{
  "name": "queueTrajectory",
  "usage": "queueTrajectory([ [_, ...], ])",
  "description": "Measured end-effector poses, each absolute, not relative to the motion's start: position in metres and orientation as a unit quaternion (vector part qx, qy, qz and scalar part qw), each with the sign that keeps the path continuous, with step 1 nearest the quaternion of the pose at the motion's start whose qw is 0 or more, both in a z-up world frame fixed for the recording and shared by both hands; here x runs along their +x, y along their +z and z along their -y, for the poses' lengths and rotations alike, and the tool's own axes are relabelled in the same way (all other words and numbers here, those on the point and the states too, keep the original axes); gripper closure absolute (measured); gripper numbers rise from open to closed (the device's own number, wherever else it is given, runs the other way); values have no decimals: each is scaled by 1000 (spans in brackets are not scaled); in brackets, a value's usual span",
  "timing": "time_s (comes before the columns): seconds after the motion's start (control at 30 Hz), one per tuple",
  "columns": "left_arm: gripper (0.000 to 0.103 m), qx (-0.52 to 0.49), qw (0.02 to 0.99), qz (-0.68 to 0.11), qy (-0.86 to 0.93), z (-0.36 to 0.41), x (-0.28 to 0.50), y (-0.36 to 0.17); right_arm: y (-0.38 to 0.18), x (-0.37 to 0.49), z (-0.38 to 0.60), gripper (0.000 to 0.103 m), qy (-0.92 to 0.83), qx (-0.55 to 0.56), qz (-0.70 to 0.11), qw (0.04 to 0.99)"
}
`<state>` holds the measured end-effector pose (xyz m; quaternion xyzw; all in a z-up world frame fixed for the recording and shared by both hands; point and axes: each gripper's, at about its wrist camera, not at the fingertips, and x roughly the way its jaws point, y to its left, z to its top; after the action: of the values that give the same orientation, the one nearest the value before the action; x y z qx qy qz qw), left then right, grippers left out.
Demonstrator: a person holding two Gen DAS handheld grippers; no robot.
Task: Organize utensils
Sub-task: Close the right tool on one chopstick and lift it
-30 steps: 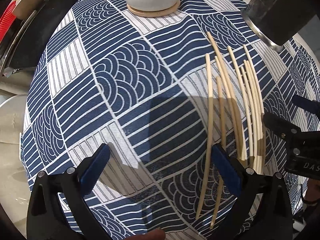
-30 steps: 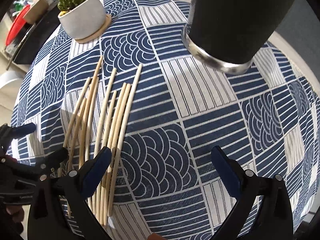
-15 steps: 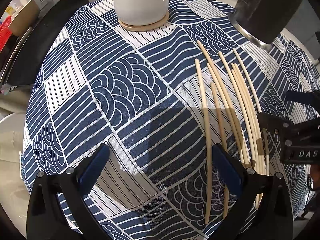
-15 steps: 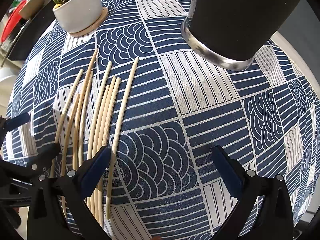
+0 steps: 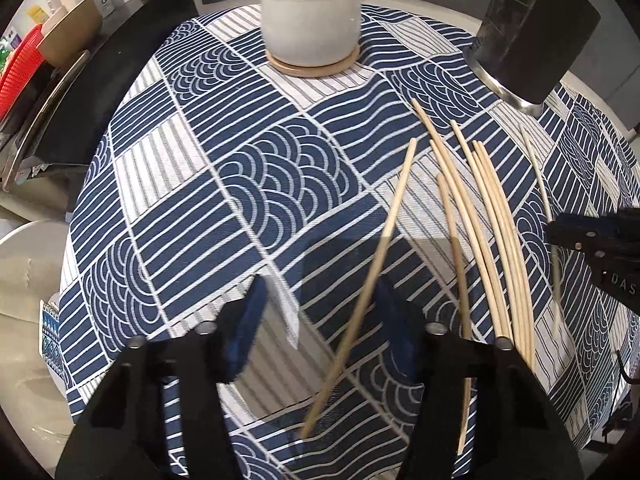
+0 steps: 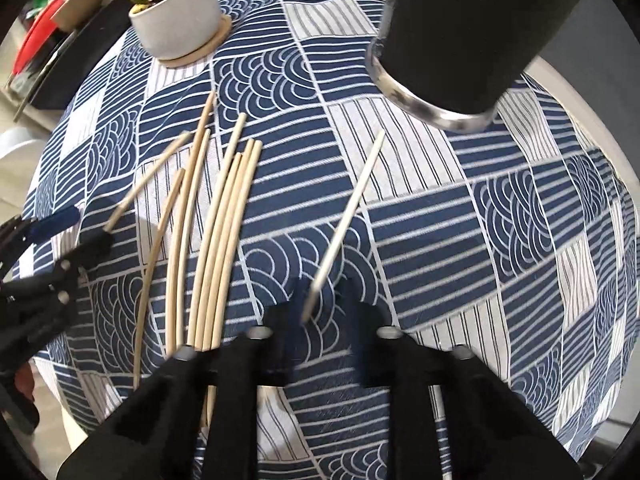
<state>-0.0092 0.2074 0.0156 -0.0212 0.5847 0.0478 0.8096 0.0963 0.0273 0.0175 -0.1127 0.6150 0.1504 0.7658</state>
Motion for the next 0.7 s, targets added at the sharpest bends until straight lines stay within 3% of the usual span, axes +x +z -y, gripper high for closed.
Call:
queueTrajectory([
  [0.07,74,-21,810,-585,47,-211,-13,18,17,92,-26,97,141,-117,-614,768],
  [0.17,96,-24,808,-588,40,-212,-17,19,17,88,-17,98,137,-112,-617,767],
  [0.4,98,-61,805,-589,34,-219,-29,21,10,69,17,99,123,-100,-621,768],
  [0.7,98,-37,808,-588,23,-212,-54,22,9,36,63,99,105,-84,-615,777],
])
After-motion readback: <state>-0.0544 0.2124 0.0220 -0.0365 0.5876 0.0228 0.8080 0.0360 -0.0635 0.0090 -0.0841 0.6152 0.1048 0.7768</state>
